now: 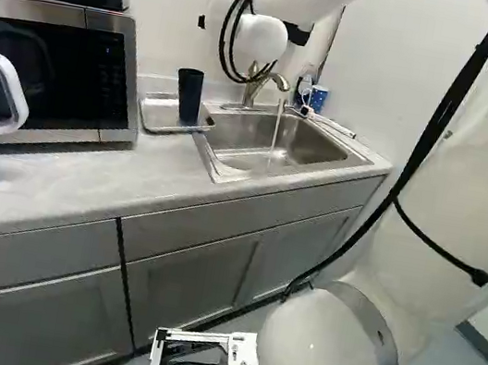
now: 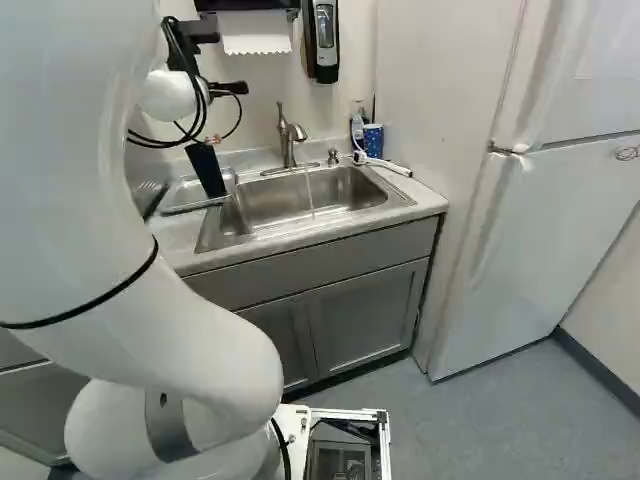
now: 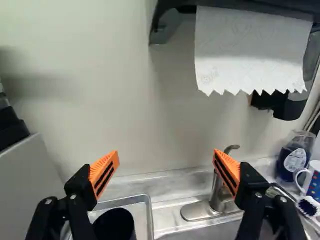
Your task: Rinse the cup and place it in the tray
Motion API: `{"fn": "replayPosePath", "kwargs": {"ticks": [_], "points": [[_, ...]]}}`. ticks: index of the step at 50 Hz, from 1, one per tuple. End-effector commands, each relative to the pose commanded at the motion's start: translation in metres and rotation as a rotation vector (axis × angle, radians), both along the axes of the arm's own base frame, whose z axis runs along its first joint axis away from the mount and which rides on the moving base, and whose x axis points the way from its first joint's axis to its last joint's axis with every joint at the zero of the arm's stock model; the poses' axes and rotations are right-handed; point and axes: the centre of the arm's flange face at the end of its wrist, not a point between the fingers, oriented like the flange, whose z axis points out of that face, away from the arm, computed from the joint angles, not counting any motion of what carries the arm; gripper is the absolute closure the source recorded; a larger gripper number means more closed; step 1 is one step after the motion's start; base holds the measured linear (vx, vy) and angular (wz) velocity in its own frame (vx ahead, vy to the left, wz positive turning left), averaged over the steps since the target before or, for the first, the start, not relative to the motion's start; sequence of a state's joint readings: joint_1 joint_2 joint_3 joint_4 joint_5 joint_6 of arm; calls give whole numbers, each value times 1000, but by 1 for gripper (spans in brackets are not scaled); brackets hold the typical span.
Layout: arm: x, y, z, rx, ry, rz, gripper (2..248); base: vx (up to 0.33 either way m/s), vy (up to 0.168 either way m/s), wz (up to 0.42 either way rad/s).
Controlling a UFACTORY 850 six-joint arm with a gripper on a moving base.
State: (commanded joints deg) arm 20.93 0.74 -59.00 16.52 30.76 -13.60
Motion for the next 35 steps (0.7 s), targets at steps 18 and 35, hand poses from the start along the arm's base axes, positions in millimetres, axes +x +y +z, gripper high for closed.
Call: {"fn": "replayPosePath", "kwargs": {"ticks": [18, 35], "points": [[13, -18, 16, -34, -1, -13, 3, 0, 0, 0], [26, -36, 33, -53, -18, -38, 3, 0, 0, 0]]}}
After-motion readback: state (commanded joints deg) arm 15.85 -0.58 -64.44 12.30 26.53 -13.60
